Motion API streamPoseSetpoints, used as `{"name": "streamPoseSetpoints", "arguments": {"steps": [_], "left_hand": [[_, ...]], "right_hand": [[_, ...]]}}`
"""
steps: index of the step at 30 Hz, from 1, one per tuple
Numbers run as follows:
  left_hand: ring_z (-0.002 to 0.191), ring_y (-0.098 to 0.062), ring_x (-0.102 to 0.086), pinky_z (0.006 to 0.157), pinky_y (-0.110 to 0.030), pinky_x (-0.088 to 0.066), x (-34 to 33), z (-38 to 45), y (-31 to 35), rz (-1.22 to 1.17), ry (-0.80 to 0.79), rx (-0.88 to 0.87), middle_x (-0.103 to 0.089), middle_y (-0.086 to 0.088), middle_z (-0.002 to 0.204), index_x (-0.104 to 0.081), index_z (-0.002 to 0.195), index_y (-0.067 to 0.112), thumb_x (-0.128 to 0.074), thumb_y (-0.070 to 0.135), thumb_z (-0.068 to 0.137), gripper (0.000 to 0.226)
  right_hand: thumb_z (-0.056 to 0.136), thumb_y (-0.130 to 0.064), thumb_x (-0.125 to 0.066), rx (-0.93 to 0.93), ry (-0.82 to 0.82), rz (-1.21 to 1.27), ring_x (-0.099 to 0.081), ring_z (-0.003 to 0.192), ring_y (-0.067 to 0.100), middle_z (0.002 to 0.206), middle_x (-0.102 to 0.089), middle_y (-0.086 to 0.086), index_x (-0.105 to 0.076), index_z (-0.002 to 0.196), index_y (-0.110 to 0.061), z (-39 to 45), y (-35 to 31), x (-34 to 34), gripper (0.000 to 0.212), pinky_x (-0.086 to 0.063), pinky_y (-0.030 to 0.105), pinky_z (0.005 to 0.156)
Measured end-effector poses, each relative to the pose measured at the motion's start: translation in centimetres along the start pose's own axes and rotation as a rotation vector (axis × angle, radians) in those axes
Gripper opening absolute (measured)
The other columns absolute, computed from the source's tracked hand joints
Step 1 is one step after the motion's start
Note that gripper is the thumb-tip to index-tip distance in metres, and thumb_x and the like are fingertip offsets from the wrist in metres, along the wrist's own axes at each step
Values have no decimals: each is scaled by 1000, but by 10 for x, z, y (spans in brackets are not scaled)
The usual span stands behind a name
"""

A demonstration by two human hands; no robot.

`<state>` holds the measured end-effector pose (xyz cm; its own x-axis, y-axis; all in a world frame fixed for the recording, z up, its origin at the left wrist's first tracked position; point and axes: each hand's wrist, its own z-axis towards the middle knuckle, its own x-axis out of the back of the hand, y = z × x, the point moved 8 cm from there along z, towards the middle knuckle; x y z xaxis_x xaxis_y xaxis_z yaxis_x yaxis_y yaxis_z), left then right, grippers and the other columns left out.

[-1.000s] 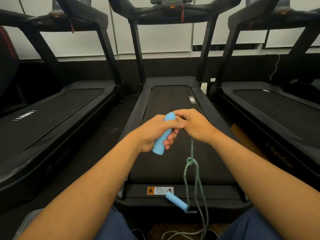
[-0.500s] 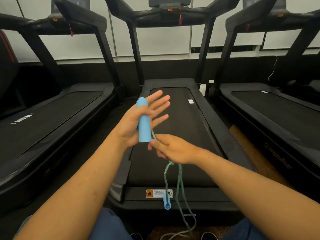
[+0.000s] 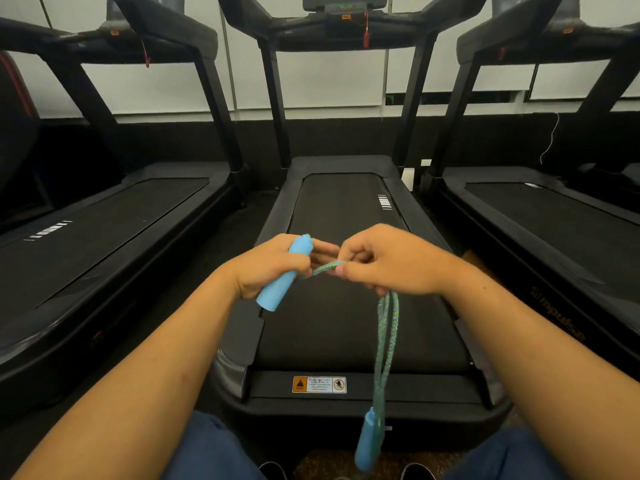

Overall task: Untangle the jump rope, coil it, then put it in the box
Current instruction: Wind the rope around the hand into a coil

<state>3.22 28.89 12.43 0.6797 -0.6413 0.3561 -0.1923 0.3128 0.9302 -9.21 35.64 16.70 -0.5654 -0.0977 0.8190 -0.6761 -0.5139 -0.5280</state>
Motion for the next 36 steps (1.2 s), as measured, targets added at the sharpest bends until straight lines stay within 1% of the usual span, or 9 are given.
{"name": "streamPoseSetpoints", "arguments": {"steps": [5,9,13,17,20,23,27,31,36], "left_hand": [[105,-47,-69,100,-53,-52,-26,-5,1,-26,-194,75,-72,-31,108,-61,112,-13,-45,-5,76,41],[97,-45,-70,95,-52,-53,-52,-11,19,-214,-383,27,-72,-29,103,-63,106,-9,-44,-9,80,33],[102,-42,-71,97,-52,-54,-58,-12,40,-563,-444,-95,-72,-29,106,-66,110,-8,-52,-5,76,37],[113,-39,-68,107,-53,-48,-36,-10,50,-750,-319,-243,-71,-26,117,-67,119,-5,-71,7,73,48],[118,-38,-66,104,-47,-51,-13,-12,54,-825,-184,-320,-70,-23,122,-68,121,-3,-73,11,72,51],[120,-38,-65,103,-46,-51,3,-12,52,-858,-63,-351,-69,-23,124,-69,120,-2,-76,12,68,54],[118,-37,-66,102,-47,-52,14,-14,52,-899,12,-399,-70,-22,123,-69,119,-2,-75,12,65,56],[118,-35,-66,100,-49,-53,32,-20,55,-942,91,-462,-69,-20,125,-69,119,1,-74,11,64,57],[122,-35,-64,102,-50,-51,37,-25,59,-968,103,-493,-68,-19,129,-64,125,1,-70,10,68,58]], "right_hand": [[94,-30,-72,71,183,17,-50,59,1,61,-59,-15,-76,85,-24,4,15,26,12,-43,22,63],[94,-29,-72,71,257,196,-58,69,10,72,-67,4,-77,93,-19,8,32,30,12,-49,32,71],[98,-11,-64,90,209,362,-61,75,14,83,-69,9,-73,96,-8,16,40,10,10,-52,27,73],[96,-10,-65,33,97,396,-66,79,38,88,-72,19,-71,98,-2,21,48,-19,11,-54,54,81],[100,-13,-61,-51,30,570,-59,65,15,78,-69,3,-70,100,-11,21,55,-33,9,-44,36,62],[101,-21,-56,-88,4,741,-51,62,13,80,-67,4,-72,110,-17,22,58,-35,19,-33,31,59],[101,-23,-44,-145,13,994,-52,66,17,84,-65,11,-71,118,-10,24,68,-33,34,-40,31,64],[98,5,-41,-186,74,911,-56,65,22,73,-62,11,-69,113,-3,19,85,-29,33,-49,34,68],[101,-3,-43,-210,22,840,-53,69,21,77,-59,9,-72,114,-6,13,92,-32,31,-48,36,67]]}}
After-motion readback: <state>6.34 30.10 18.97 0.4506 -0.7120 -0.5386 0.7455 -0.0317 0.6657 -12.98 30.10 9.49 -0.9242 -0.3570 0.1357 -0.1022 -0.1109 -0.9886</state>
